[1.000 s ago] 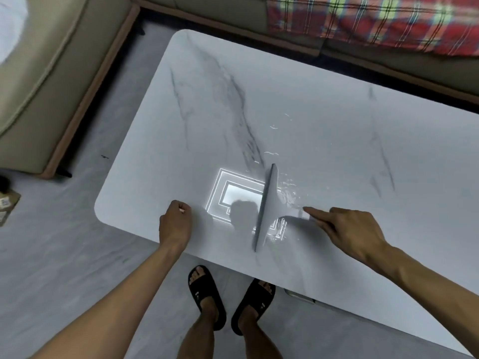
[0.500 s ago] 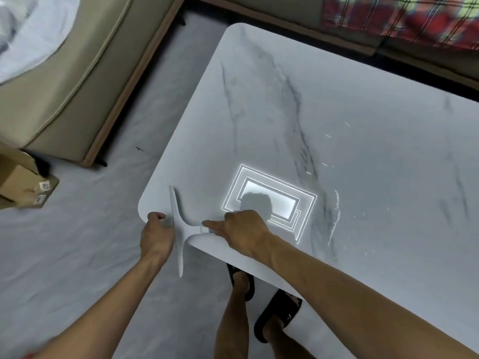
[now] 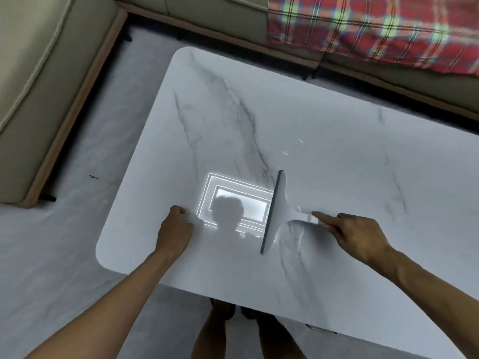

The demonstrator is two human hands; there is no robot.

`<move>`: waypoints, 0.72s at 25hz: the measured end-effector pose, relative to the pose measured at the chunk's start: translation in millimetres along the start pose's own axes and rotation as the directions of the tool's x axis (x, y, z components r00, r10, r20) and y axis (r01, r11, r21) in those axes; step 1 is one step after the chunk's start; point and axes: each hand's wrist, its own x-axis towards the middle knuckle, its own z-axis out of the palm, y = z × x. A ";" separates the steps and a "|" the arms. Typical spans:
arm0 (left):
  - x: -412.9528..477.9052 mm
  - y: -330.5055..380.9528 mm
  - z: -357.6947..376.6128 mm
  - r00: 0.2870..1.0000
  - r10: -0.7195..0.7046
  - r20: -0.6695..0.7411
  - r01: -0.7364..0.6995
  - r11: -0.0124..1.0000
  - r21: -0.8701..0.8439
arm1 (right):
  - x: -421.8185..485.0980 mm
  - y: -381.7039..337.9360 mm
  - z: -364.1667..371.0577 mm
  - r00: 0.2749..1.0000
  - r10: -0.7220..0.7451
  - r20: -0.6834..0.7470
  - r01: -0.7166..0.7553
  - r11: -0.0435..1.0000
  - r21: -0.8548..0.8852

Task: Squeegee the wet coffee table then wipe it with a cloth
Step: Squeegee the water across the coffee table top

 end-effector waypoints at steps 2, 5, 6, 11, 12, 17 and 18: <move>3.6 21.3 11.3 0.998 0.058 -0.001 -0.058 0.998 -0.015 | -10.1 21.4 -9.9 0.997 0.071 0.011 -0.071 0.996 -0.050; 7.1 50.8 22.9 0.994 0.082 -0.074 -0.084 0.996 -0.014 | -0.5 21.4 -24.7 0.998 0.055 -0.006 -0.055 0.998 -0.011; 8.2 56.8 24.0 0.988 0.097 -0.117 -0.096 0.995 0.013 | 12.8 12.1 -27.8 1.000 0.012 -0.023 -0.012 1.000 0.007; 20.5 73.0 21.0 0.977 0.141 -0.158 -0.131 0.989 0.072 | 104.2 -41.1 -23.9 0.975 -0.202 -0.088 0.212 0.968 0.135; 24.5 75.9 21.3 0.979 0.135 -0.150 -0.123 0.989 0.086 | 115.8 -38.3 -22.5 0.974 -0.211 -0.079 0.220 0.966 0.139; 34.2 103.6 41.7 0.995 0.064 -0.079 -0.056 0.993 0.100 | 98.2 36.3 -16.7 0.984 -0.145 -0.100 0.160 0.973 0.166; 34.5 113.0 49.9 0.996 0.068 -0.057 -0.062 0.993 0.098 | 86.9 57.2 -16.2 0.989 -0.111 -0.096 0.125 0.981 0.146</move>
